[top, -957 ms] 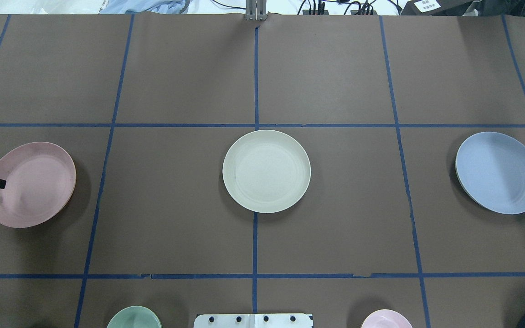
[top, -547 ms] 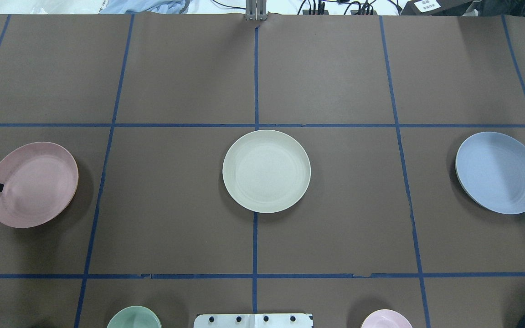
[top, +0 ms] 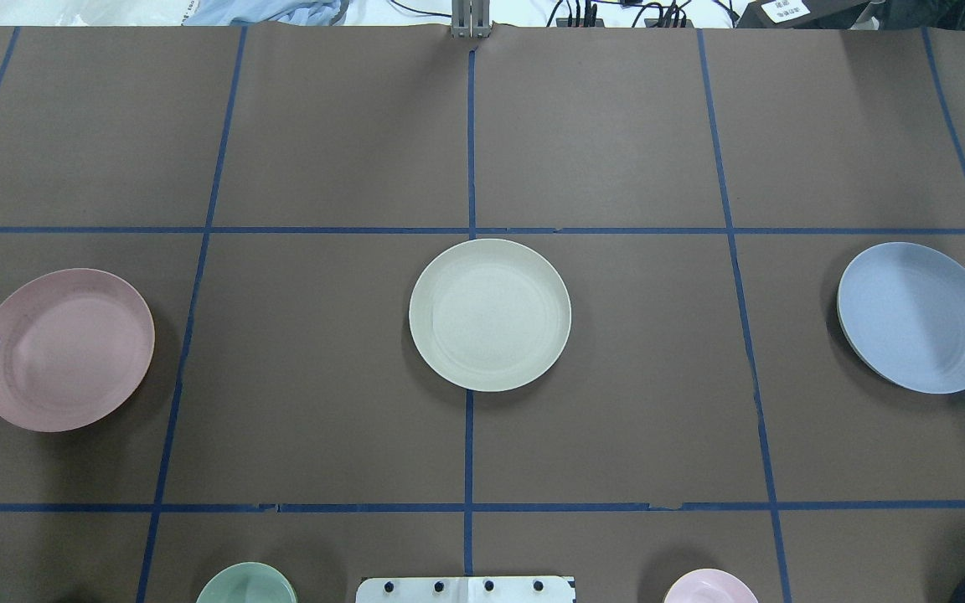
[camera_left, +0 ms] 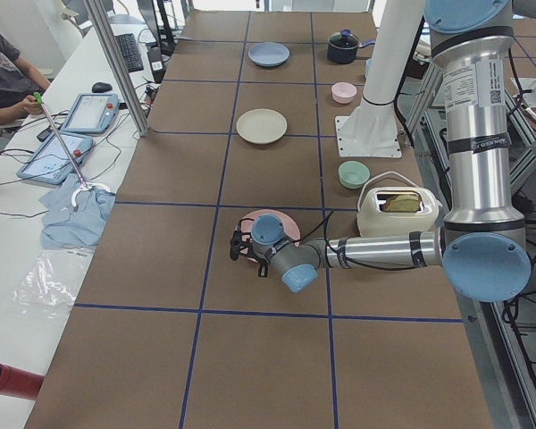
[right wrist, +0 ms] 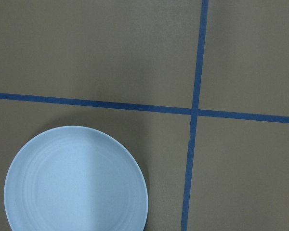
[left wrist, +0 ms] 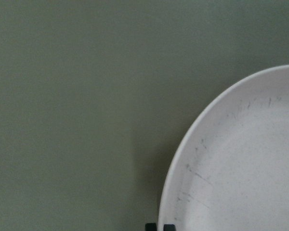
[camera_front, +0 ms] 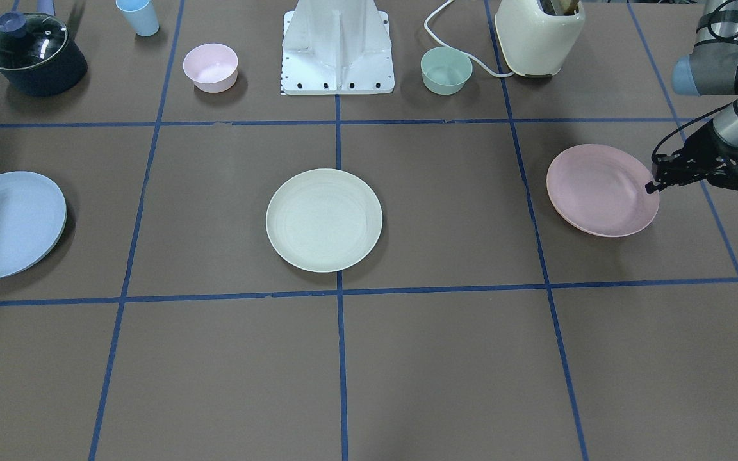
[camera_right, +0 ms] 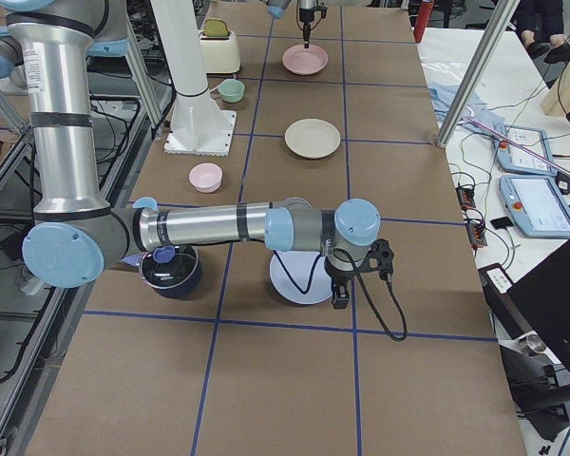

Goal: Stack three plates with pink and blue
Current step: 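Reach the left gripper to the pink plate rim and grasp it, then lift the pink plate with the left gripper toward the cream plate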

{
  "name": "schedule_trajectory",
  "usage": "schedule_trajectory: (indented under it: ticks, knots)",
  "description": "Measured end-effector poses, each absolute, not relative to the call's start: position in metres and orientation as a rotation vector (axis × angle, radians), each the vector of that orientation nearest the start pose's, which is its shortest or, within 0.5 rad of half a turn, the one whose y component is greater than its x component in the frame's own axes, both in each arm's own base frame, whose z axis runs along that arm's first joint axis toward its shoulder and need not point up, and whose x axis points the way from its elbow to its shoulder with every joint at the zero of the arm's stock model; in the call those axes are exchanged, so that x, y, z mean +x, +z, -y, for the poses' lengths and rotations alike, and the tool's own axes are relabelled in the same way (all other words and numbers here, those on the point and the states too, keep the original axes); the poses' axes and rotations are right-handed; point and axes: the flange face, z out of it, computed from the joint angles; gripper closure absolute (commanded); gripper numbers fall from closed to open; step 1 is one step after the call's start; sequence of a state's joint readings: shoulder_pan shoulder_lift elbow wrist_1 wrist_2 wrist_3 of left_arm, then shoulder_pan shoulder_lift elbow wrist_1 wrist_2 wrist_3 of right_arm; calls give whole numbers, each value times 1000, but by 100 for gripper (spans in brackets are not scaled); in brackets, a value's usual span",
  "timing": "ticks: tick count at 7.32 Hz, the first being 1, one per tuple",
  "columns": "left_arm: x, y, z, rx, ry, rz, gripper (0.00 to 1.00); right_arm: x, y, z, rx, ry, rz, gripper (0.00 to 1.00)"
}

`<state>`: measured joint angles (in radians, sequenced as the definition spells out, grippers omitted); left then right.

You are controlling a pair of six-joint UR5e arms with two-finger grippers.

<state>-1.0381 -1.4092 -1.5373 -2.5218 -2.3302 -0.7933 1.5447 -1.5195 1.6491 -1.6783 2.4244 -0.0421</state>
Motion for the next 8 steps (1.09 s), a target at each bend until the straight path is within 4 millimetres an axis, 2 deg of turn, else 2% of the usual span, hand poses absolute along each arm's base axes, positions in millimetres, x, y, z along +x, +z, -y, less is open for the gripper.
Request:
schedule_trajectory:
  ticks: [2,3,5,6,7,8]
  knots:
    - [151,592,423,119,14,-1023,100,37,587,515,26,-46,858,0]
    - [153,555,438,110,-4,-1018,100,24,584,516,37,-57,857,0]
    - [170,475,471,93,-57,-1031,100,-7,596,519,68,-66,859,0]
    - [187,433,486,69,-113,-1065,100,-27,609,518,83,-72,851,0]
    - [217,389,492,26,-161,-1108,100,-44,628,510,101,-86,842,0]
    - [258,349,489,-34,-188,-1150,100,-55,648,502,125,-97,838,0]
